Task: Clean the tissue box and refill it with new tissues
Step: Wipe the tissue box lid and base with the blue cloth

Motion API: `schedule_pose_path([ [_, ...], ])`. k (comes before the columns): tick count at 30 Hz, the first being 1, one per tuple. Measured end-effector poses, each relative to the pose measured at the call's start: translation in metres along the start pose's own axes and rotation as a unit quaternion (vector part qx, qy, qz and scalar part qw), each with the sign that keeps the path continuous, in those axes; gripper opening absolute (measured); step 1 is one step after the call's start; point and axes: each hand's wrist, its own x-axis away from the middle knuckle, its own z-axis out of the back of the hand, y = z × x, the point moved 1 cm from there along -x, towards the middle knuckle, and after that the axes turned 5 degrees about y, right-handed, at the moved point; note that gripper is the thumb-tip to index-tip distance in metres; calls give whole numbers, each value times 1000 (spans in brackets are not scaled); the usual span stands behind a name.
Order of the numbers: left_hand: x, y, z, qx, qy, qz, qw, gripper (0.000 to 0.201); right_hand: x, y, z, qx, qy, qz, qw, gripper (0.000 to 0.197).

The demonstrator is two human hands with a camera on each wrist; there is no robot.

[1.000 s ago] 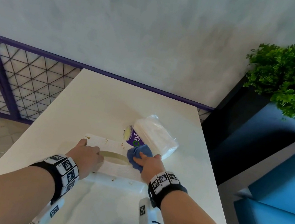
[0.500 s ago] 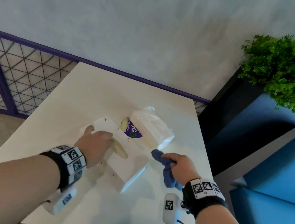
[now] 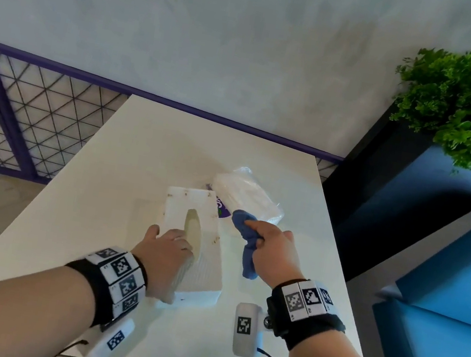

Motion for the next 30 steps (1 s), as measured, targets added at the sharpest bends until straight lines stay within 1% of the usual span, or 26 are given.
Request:
schedule_pose_path([
  [2,4,-7,0,10,-5,22,1000,86,7,-13,-14,78,-42,51,995,46],
  [3,6,-7,1,12,-8,29,999,85,15,-21,-27,123,-89,94,984,45],
  [4,6,-6,0,16,-8,28,999,81,24,-28,-42,154,-131,116,972,43],
  [5,6,-4,0,26,-8,22,999,76,34,-34,-56,186,-183,116,958,45],
  [6,6,-3,1,37,-10,18,999,72,39,-35,-69,233,-215,114,942,50],
  [7,6,-3,1,44,-17,18,999,70,38,-32,-77,262,-218,102,934,58],
  [8,6,-3,1,47,-25,22,998,70,31,-30,-81,293,-230,107,922,63],
  [9,5,-4,0,44,-34,27,998,71,20,-31,-82,330,-248,129,902,64],
  [11,2,-5,0,27,-55,32,998,76,-6,-37,-81,369,-269,151,877,62],
  [13,-1,-7,0,14,-75,35,996,81,-36,-43,-80,357,-270,137,884,66],
  [15,-2,-8,1,17,-83,39,996,82,-46,-48,-81,357,-264,118,888,69],
  [17,-2,-9,1,20,-79,34,996,82,-35,-50,-81,347,-268,79,895,69],
  [18,-3,-10,0,23,-73,30,997,82,-22,-49,-80,350,-272,77,893,69],
  [21,-4,-14,-4,55,-60,20,996,81,21,-47,-79,385,-296,92,870,78],
  [23,-3,-14,-5,71,-59,19,996,78,26,-46,-81,412,-296,120,853,81],
  [24,-3,-13,-5,73,-61,21,995,78,19,-48,-83,432,-310,135,836,80],
  [25,-3,-12,-3,69,-67,24,995,78,5,-50,-86,443,-320,135,826,78],
  [27,-4,-10,1,48,-85,32,995,81,-26,-61,-84,459,-327,114,818,73],
  [28,-5,-9,3,41,-91,36,994,82,-40,-70,-80,476,-328,109,809,70],
  [30,-4,-10,5,40,-91,41,994,85,-55,-82,-69,497,-314,127,799,66],
])
